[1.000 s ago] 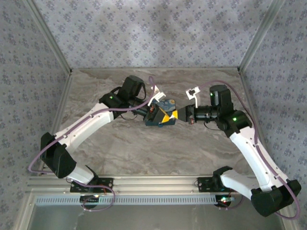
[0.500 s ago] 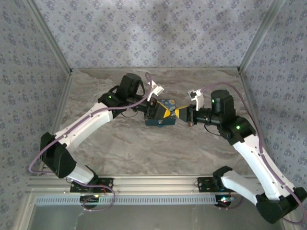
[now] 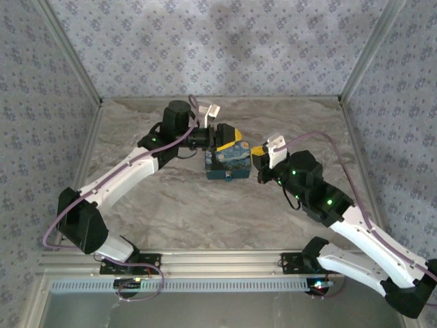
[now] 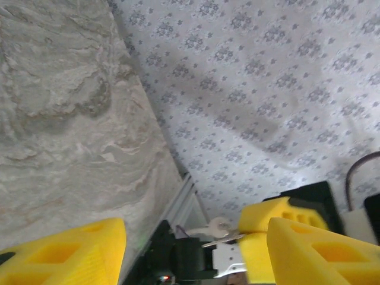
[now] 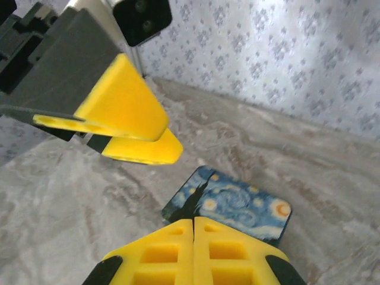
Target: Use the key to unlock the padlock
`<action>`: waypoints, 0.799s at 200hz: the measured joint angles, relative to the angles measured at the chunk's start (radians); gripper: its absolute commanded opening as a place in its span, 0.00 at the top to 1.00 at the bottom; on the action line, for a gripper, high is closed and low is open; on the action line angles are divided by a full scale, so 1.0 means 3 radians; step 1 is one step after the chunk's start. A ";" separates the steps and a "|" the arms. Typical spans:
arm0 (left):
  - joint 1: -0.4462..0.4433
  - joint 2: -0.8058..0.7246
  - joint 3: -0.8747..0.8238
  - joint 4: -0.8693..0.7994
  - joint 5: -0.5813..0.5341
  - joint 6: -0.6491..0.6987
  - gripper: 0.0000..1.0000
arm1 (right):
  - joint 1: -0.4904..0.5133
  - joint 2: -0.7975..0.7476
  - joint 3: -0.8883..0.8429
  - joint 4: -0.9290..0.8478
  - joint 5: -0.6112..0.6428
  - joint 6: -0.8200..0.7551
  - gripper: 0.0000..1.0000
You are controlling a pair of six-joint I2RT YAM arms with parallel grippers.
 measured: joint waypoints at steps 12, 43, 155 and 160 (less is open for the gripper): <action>-0.0029 0.0008 0.0001 0.0052 0.0024 -0.0161 0.41 | 0.0057 0.0008 -0.0062 0.0137 0.0132 -0.0088 1.00; -0.0104 0.0034 0.0001 0.0114 0.0076 -0.0458 0.44 | 0.0114 0.0010 -0.0167 0.0498 0.0379 -0.0254 1.00; -0.0173 0.0191 0.0005 0.0526 0.0228 -0.1078 0.53 | 0.0174 0.0071 -0.0348 0.1059 0.0559 -0.0601 1.00; -0.0173 0.0191 0.0005 0.0537 0.0230 -0.1097 0.53 | 0.0181 0.0071 -0.0359 0.1072 0.0565 -0.0612 1.00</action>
